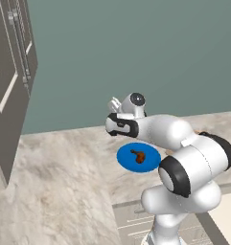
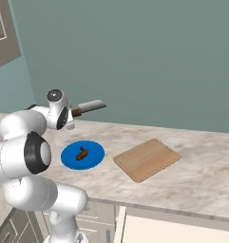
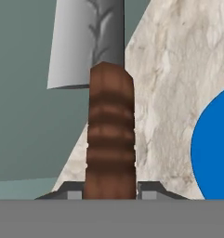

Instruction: Pick up the knife from the drawer and place it on the cutting board. Then place the meat from the plate to the cutting board.

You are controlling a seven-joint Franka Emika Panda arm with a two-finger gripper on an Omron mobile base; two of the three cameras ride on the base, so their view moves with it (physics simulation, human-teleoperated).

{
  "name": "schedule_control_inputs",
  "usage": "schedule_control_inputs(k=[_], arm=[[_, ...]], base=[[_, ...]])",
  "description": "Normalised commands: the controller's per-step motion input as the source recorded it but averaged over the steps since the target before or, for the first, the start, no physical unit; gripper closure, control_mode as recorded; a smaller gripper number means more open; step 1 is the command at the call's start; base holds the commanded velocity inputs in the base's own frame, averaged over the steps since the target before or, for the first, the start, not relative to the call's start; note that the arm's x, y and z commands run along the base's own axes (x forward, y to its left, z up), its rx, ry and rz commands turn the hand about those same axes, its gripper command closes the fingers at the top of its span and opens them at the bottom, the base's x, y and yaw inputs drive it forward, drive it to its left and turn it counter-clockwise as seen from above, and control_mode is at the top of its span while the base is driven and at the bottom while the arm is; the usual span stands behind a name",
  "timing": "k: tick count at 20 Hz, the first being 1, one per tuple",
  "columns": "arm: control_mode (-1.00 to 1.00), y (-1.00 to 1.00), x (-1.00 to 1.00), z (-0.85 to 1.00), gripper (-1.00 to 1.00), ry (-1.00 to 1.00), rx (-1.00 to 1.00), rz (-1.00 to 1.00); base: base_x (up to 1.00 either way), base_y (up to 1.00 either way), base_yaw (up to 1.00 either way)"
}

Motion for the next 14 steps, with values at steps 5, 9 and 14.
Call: schedule_control_inputs(k=[5,9,14], arm=[[1.00,0.00,0.00,0.00,1.00,0.00,0.00,0.00],[-1.00,-0.12,0.09,0.00,1.00,0.04,0.00,0.00],[-1.00,-0.55,0.38,0.00,1.00,0.20,0.03,-0.05]], base=[[0.35,-0.30,0.00],[0.27,-0.30,-0.01],[0.00,0.00,0.00]])
